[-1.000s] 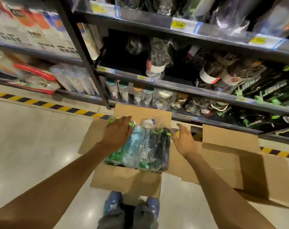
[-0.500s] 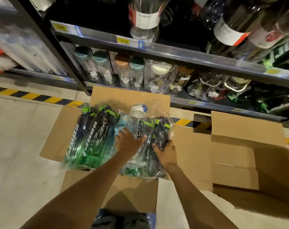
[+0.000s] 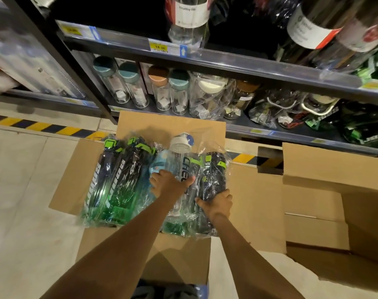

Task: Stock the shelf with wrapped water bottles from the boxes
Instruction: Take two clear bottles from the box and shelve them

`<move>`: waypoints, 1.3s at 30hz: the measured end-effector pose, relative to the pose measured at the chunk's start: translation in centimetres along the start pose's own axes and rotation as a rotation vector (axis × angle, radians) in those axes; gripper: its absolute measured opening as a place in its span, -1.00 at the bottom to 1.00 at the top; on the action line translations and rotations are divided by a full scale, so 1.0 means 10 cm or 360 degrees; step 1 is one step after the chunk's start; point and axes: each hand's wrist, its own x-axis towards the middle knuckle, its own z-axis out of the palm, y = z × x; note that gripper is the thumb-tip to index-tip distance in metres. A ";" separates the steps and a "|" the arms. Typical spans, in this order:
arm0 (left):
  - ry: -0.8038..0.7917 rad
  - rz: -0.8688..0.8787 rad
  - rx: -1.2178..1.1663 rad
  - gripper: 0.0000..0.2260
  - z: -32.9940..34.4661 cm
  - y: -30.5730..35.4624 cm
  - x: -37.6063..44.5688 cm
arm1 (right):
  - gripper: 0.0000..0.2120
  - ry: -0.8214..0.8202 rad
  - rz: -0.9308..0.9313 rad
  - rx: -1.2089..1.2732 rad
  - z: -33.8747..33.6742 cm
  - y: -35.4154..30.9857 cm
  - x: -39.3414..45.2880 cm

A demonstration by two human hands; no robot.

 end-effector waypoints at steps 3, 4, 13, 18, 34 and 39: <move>0.0029 -0.0017 -0.0052 -0.06 0.02 0.00 0.05 | -0.16 0.0038 0.0058 0.0033 0.03 -0.01 0.04; 0.0033 -0.0029 -0.0088 -0.09 0.02 0.00 0.08 | -0.20 0.0052 0.0073 0.0009 0.03 -0.01 0.04; 0.0091 0.0050 0.0062 -0.09 -0.04 -0.20 0.03 | -0.22 0.0111 0.0264 0.0045 -0.01 0.07 -0.04; 0.0138 0.0165 -0.0221 -0.26 -0.08 -0.31 -0.05 | -0.28 0.0041 0.0193 0.0138 -0.03 0.11 -0.14; 0.0120 0.0493 -0.0919 -0.37 -1.86 -0.12 -1.49 | -0.38 0.0066 -0.0294 0.0611 -1.66 -0.54 -1.71; 0.0204 0.0714 -0.1131 -0.63 -2.66 0.09 -2.22 | -0.17 0.0120 -0.0525 0.0739 -2.25 -0.94 -2.26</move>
